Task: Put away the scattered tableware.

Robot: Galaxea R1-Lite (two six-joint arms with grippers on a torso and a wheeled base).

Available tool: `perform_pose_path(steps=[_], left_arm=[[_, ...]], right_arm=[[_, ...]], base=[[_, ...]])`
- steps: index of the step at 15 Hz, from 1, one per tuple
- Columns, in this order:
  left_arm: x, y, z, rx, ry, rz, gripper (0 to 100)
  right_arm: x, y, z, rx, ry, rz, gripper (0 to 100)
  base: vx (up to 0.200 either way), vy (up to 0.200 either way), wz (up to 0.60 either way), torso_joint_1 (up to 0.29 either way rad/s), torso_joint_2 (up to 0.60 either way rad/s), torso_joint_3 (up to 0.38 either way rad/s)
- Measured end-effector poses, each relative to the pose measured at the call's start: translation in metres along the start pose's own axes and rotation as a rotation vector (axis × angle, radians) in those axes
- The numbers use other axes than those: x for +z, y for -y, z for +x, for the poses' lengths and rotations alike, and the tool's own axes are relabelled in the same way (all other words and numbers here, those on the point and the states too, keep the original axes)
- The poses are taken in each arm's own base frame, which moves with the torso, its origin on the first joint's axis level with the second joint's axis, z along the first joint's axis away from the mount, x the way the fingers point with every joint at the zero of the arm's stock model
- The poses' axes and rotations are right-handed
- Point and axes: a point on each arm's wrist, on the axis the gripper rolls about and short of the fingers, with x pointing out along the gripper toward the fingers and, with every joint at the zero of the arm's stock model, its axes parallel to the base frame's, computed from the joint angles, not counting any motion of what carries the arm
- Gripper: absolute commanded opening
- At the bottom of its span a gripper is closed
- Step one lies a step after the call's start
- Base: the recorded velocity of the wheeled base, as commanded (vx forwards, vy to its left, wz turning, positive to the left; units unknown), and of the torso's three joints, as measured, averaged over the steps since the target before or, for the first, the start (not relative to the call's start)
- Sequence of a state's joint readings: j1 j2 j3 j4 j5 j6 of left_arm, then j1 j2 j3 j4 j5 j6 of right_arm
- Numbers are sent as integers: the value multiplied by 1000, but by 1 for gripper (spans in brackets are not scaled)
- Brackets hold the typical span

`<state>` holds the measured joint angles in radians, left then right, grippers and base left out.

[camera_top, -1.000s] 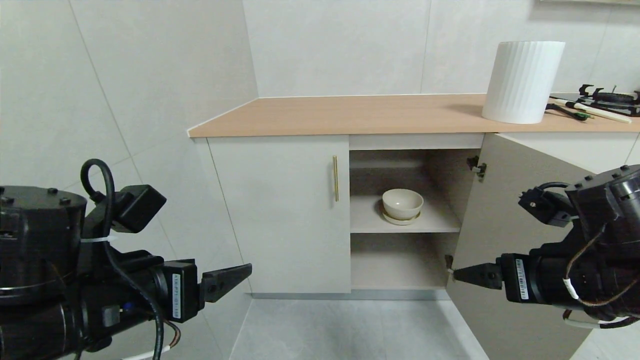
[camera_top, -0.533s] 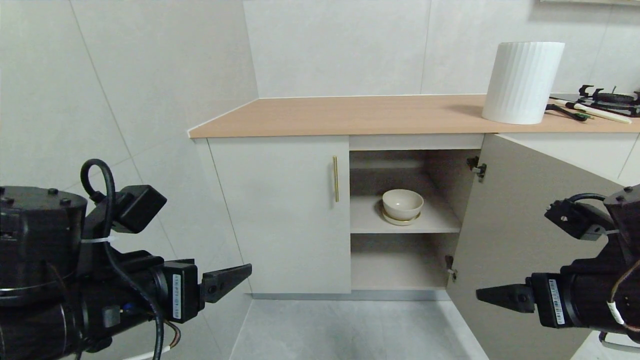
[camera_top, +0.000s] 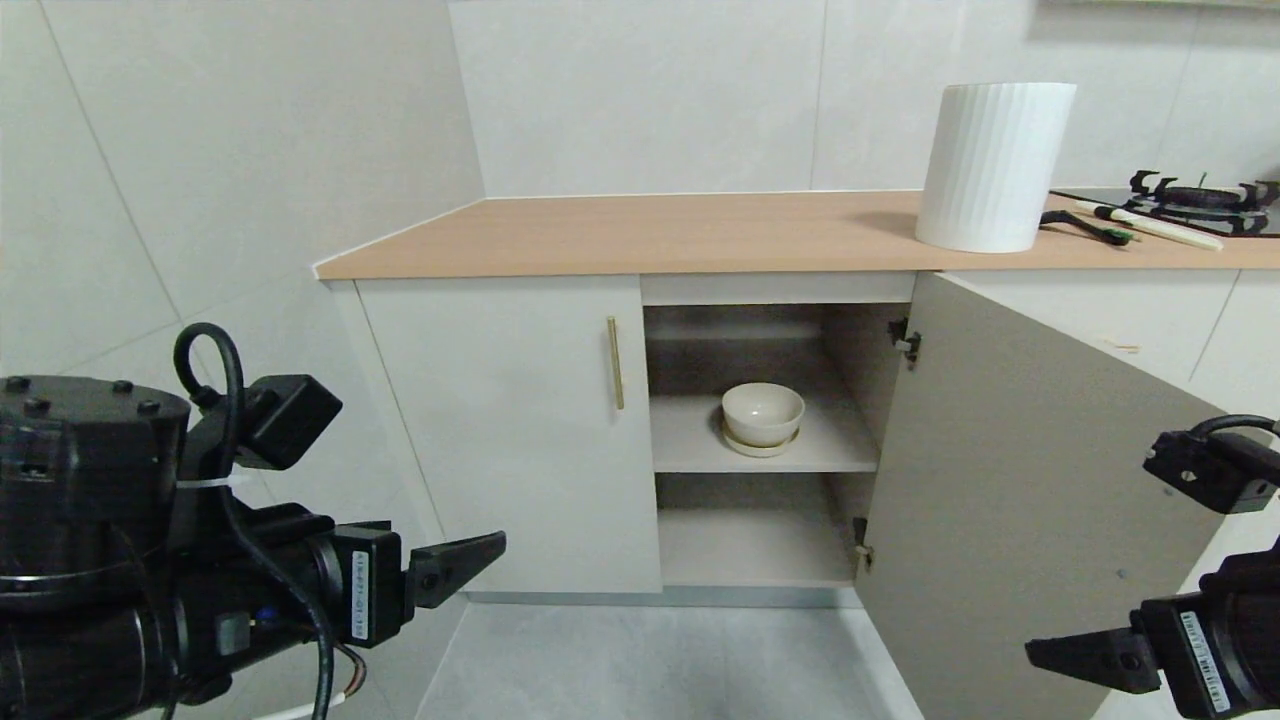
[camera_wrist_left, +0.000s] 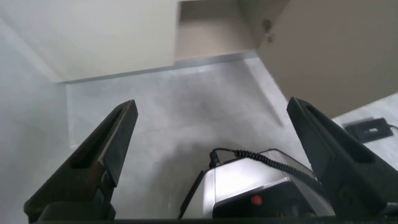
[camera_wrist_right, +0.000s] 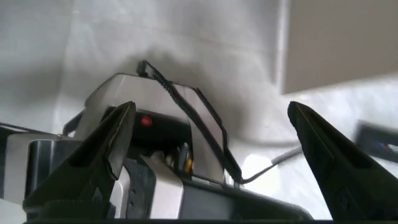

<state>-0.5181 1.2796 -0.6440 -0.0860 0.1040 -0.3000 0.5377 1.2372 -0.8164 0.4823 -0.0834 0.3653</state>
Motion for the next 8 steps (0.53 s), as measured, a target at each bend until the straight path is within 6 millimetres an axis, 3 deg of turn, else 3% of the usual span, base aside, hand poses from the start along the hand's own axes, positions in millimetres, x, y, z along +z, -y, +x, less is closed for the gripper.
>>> perform_pose_path(steps=[2, 8], left_arm=[[0, 0, 1, 1, -4, 0, 100], [-1, 0, 1, 2, -9, 0, 100]], right_arm=[[0, 3, -6, -27, -41, 5, 100], [8, 28, -33, -186, -89, 54, 100]], base=[[0, -200, 0, 2, 0, 2], [0, 0, 0, 0, 0, 0]])
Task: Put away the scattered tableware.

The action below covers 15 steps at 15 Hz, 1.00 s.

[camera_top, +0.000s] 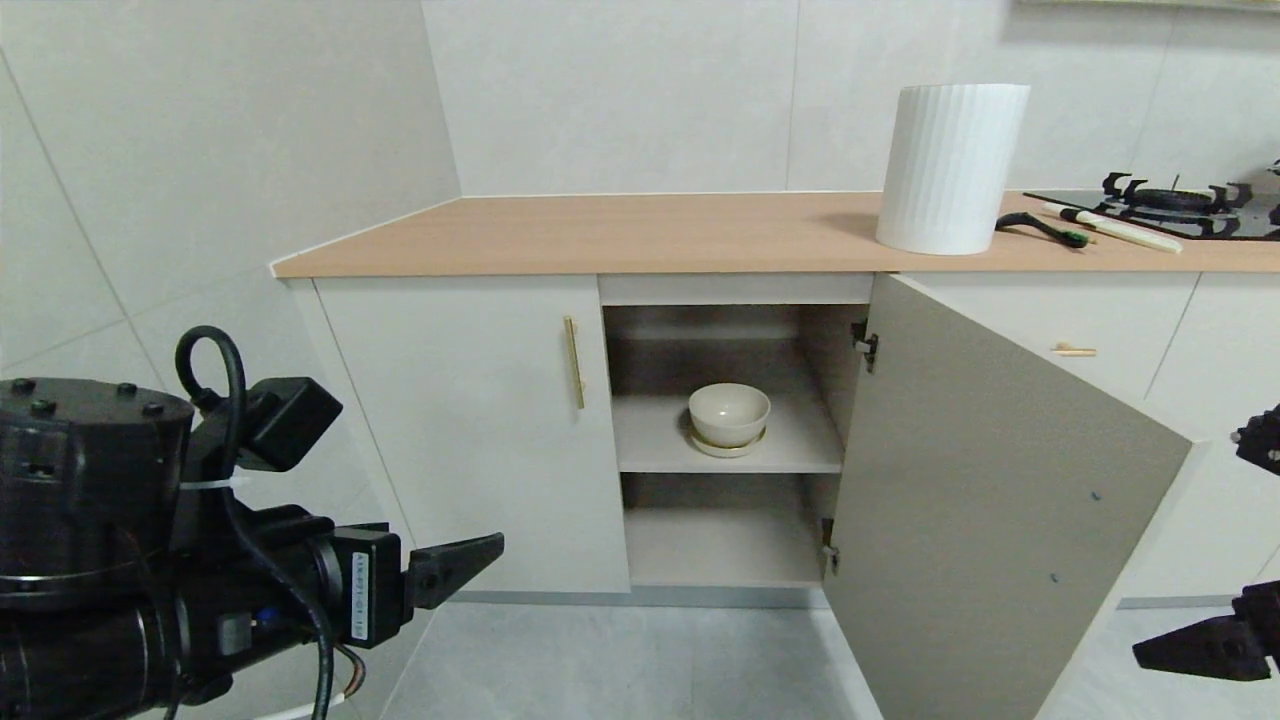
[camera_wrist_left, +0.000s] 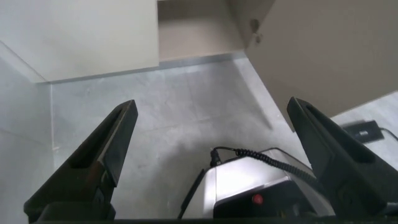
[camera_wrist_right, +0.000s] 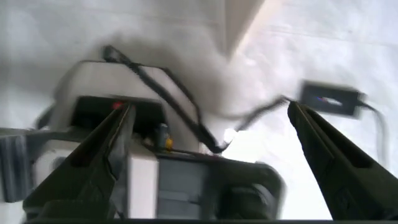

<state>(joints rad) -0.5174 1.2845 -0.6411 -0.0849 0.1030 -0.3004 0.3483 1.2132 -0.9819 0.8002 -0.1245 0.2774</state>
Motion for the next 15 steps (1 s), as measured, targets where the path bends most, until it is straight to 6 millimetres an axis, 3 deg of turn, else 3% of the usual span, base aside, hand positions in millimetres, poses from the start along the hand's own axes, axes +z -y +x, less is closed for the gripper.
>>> perform_pose_path(steps=[4, 8, 15], left_arm=[[0, 0, 0, 0, 0, 0, 100], [0, 0, 0, -3, -1, 1, 100], [0, 0, 1, -4, -3, 0, 100]], right_arm=[[18, 42, -1, -165, 13, 123, 100], [49, 86, 29, -275, 37, 246, 100], [71, 103, 84, -49, 94, 266, 100]], base=[[0, 0, 0, 0, 0, 0], [0, 0, 0, 0, 0, 0], [0, 0, 0, 0, 0, 0]])
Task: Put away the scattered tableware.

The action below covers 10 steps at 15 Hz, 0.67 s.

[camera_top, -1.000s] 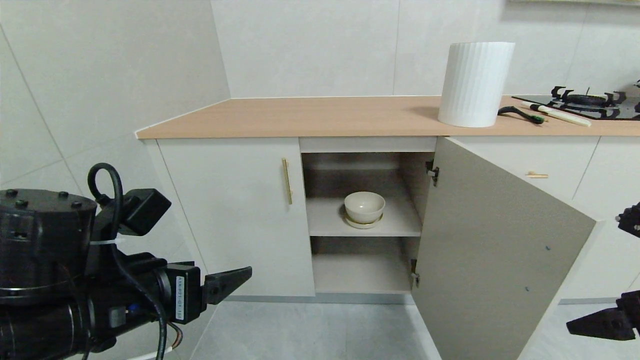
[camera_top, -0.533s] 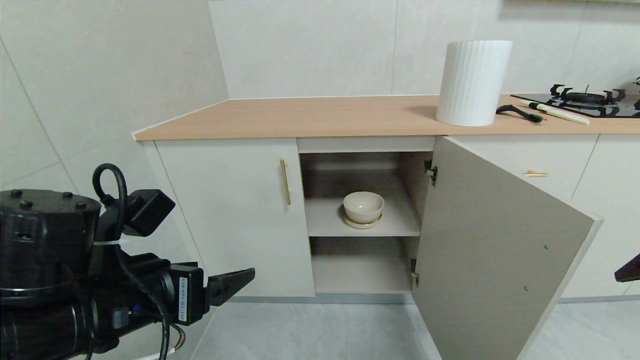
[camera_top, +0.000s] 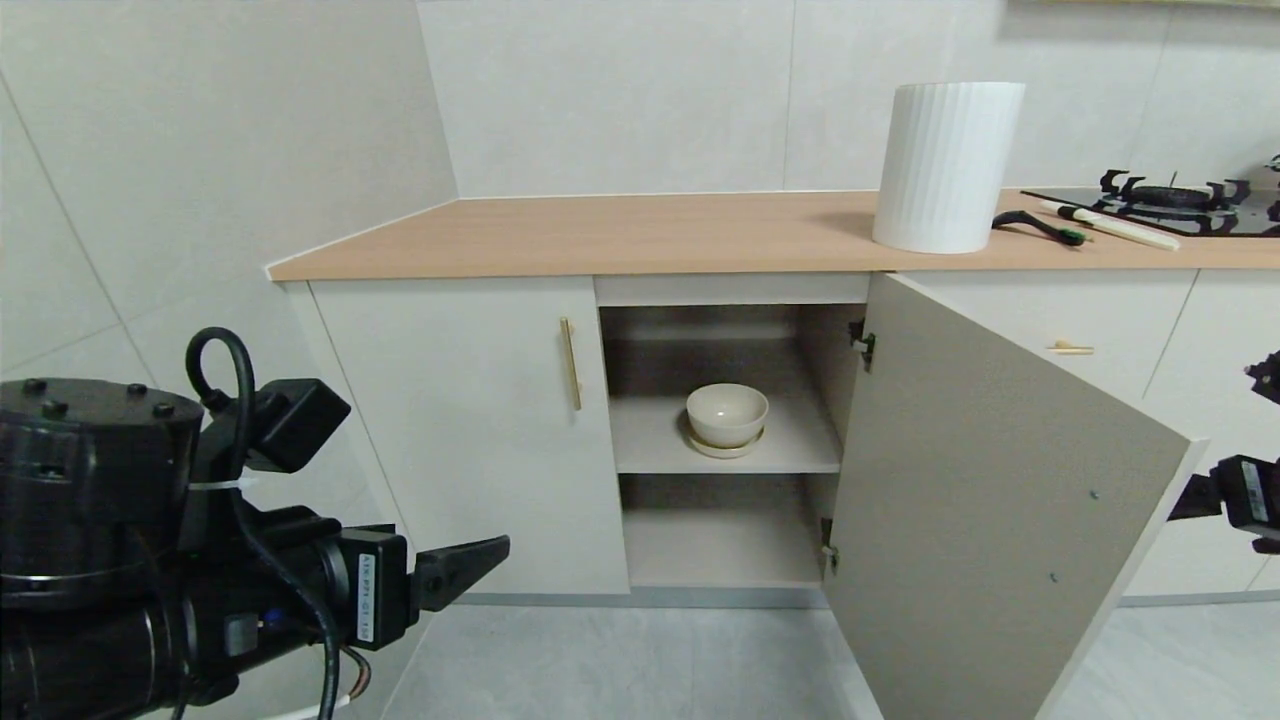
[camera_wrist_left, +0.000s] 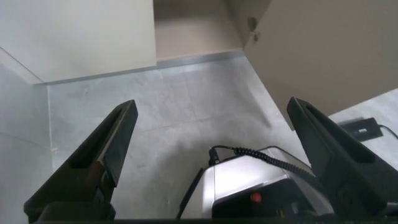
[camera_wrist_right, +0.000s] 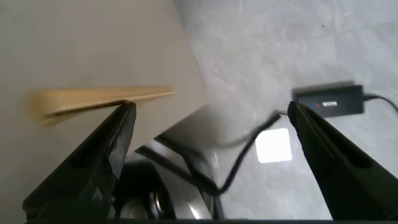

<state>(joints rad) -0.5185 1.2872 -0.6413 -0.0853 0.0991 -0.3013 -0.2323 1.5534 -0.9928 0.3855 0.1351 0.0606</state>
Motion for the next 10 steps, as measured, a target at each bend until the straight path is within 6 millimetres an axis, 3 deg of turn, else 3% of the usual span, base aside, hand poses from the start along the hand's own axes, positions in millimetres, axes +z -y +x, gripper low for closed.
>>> perform_pose_path(steps=[3, 7, 10], left_arm=[[0, 0, 0, 1, -1, 0, 100], [0, 0, 1, 1, -2, 0, 100], [0, 0, 2, 1, -3, 0, 100]], right_arm=[[-9, -4, 22, 22, -9, -21, 100], [-14, -7, 29, 33, -40, -30, 100], [-18, -21, 36, 66, -63, -40, 100]], base=[[0, 0, 0, 0, 0, 0], [0, 0, 0, 0, 0, 0], [0, 0, 0, 0, 0, 0]])
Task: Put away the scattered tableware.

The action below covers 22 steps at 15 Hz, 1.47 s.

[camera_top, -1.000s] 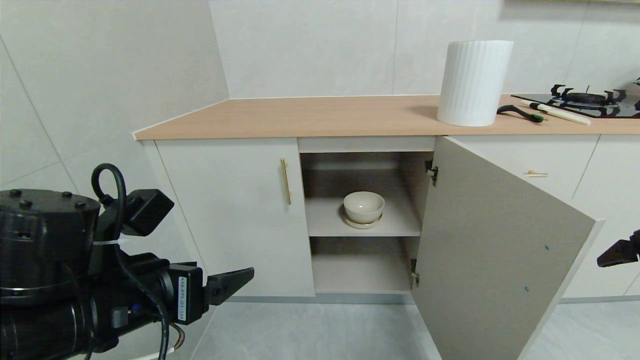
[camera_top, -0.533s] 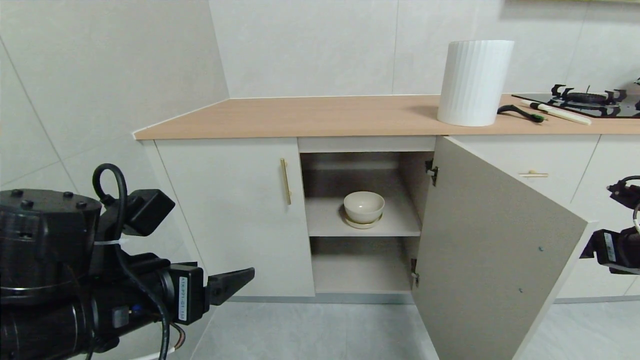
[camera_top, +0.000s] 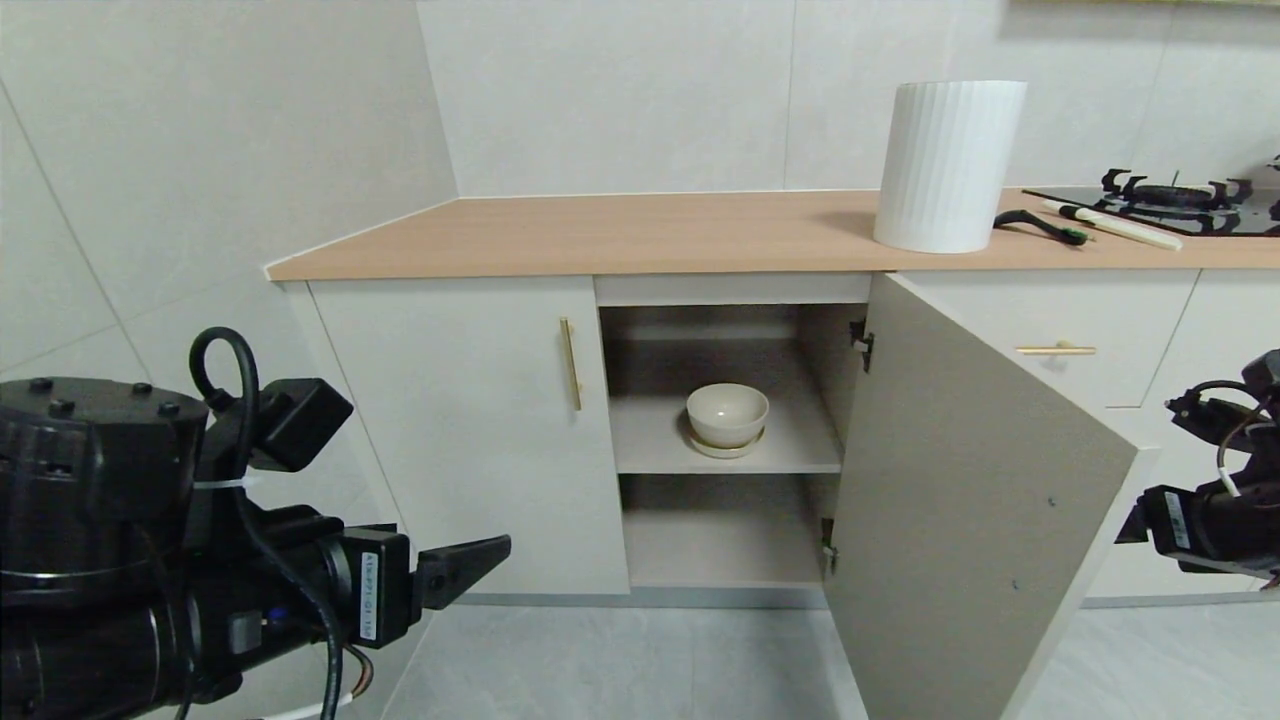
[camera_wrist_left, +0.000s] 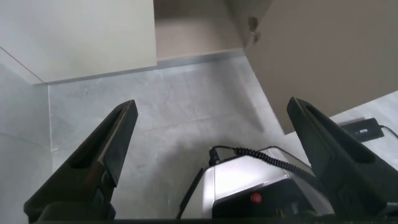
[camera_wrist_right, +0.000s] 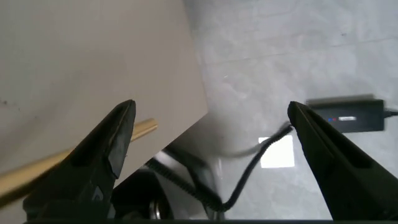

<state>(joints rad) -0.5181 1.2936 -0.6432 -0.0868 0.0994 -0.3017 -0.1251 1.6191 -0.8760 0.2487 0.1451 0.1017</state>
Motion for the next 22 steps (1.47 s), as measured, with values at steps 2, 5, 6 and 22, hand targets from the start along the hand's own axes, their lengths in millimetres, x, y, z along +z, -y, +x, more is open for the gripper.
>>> perform_pose_path(steps=[2, 5, 6, 22], left_arm=[[1, 0, 0, 0, 5, -3, 100], [2, 1, -1, -2, 10, -4, 100], [2, 0, -1, 0, 11, -5, 100], [4, 1, 0, -3, 44, -8, 100]], right_arm=[[-1, -10, 5, 23, -9, -5, 100], [-3, -46, 18, 103, -14, -85, 100], [-2, -60, 24, 133, 0, -123, 100], [13, -190, 96, 354, 73, -282, 100]], base=[[0, 0, 0, 0, 0, 0], [0, 0, 0, 0, 0, 0], [0, 0, 0, 0, 0, 0], [0, 0, 0, 0, 0, 0]])
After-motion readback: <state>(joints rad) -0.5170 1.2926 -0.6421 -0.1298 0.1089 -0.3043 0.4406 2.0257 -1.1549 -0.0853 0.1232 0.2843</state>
